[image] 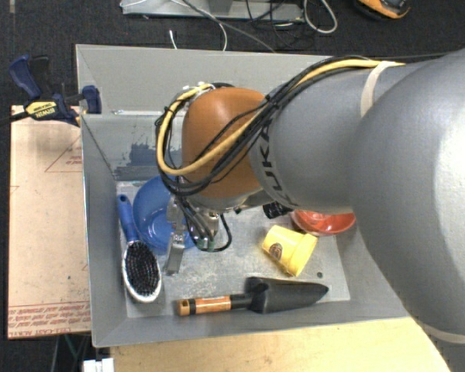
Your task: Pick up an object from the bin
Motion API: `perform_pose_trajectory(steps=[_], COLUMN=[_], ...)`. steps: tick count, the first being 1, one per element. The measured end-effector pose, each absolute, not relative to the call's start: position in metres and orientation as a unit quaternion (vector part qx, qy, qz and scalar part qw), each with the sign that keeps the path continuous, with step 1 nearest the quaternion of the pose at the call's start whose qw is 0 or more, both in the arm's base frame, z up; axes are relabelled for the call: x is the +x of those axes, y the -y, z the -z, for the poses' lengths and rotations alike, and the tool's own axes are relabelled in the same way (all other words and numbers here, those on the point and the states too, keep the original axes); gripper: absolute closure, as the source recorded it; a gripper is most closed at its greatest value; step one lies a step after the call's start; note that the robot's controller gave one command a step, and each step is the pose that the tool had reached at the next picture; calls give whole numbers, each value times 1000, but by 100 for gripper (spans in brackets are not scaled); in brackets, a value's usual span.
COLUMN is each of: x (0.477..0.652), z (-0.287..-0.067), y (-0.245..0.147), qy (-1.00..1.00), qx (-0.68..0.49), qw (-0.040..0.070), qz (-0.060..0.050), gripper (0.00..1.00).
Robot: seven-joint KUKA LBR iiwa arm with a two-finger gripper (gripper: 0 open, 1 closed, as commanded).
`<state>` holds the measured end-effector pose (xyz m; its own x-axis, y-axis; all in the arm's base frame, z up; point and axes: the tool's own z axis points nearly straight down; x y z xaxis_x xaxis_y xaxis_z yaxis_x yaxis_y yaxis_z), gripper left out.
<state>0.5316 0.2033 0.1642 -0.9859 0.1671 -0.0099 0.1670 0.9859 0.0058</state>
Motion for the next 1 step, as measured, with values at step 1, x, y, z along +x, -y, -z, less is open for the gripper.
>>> perform_pose_trajectory(steps=[1], x=[496], z=[-83], y=[-236], qy=[-992], qx=[-125], qw=[8], qz=[-1], gripper=[0])
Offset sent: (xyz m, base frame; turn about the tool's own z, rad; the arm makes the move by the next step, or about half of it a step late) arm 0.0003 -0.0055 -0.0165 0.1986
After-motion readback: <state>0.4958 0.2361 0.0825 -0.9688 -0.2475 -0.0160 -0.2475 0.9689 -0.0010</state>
